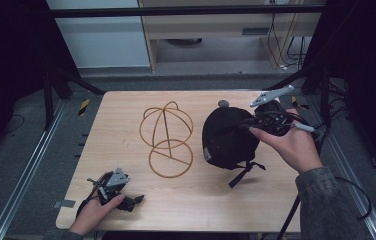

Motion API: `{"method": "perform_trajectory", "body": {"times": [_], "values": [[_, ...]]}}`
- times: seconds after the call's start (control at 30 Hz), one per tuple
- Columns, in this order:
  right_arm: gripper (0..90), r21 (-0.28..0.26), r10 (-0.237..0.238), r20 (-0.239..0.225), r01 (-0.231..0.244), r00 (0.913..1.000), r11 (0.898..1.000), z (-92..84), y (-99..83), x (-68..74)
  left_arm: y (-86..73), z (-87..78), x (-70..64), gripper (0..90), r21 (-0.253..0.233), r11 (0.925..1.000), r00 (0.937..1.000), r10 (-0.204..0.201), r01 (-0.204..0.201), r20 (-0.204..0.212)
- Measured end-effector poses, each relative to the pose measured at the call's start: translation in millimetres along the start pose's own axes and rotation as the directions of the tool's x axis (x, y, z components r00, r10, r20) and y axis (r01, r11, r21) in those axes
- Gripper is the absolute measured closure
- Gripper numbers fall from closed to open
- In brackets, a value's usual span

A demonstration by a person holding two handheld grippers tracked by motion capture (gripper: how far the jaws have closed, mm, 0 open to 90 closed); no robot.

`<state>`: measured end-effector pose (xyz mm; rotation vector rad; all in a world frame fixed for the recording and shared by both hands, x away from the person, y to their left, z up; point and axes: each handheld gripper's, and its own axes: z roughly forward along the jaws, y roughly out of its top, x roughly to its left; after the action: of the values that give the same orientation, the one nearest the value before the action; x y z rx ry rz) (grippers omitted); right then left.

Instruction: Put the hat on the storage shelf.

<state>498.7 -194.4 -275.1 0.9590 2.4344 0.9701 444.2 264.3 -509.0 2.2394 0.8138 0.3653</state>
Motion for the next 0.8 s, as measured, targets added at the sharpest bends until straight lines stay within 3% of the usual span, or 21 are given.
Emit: {"method": "perform_trajectory", "body": {"times": [0.33, 0.8], "values": [[73.3, -0.028, -0.005, 0.007, 0.005, 1.0000, 1.000, -6.0, 2.6, 6.6, -0.1, -0.1, -0.2, 0.0, 0.000, 1.0000, 1.0000, 0.000, 0.000, -0.001], [73.3, -0.135, -0.021, -0.004, 0.020, 0.9998, 0.991, -24.9, 11.1, 21.7, -0.1, -0.1, -0.2, 0.0, 0.000, 1.0000, 1.0000, -0.001, 0.001, -0.002]]}}
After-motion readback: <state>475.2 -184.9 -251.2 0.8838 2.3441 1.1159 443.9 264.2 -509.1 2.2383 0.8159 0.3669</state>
